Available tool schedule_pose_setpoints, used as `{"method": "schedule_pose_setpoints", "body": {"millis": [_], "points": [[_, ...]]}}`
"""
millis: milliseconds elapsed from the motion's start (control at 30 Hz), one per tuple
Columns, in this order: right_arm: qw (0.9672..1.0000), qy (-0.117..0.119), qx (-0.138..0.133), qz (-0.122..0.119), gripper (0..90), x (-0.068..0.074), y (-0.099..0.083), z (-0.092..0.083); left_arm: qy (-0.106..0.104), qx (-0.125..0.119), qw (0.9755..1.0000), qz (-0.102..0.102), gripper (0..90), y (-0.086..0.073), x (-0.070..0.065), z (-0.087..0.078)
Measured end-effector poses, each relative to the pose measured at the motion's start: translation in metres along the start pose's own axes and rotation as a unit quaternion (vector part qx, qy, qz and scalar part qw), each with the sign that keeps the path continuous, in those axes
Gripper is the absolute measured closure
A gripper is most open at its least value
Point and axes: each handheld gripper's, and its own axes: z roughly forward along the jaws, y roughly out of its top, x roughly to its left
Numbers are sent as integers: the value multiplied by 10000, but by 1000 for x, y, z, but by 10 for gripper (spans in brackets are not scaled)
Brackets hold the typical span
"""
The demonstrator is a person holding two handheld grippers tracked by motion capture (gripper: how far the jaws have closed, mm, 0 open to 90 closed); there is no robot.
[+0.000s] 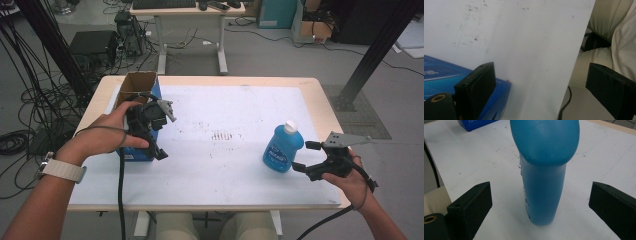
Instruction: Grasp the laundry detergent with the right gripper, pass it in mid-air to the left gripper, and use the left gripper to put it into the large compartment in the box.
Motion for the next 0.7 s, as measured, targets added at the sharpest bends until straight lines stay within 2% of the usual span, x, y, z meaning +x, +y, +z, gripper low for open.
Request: {"method": "schedule_pose_setpoints", "body": {"millis": [700], "points": [[10000, 12, -12, -9, 49, 0, -1, 1, -7, -2, 10000, -30, 97, 0, 0, 1]]}}
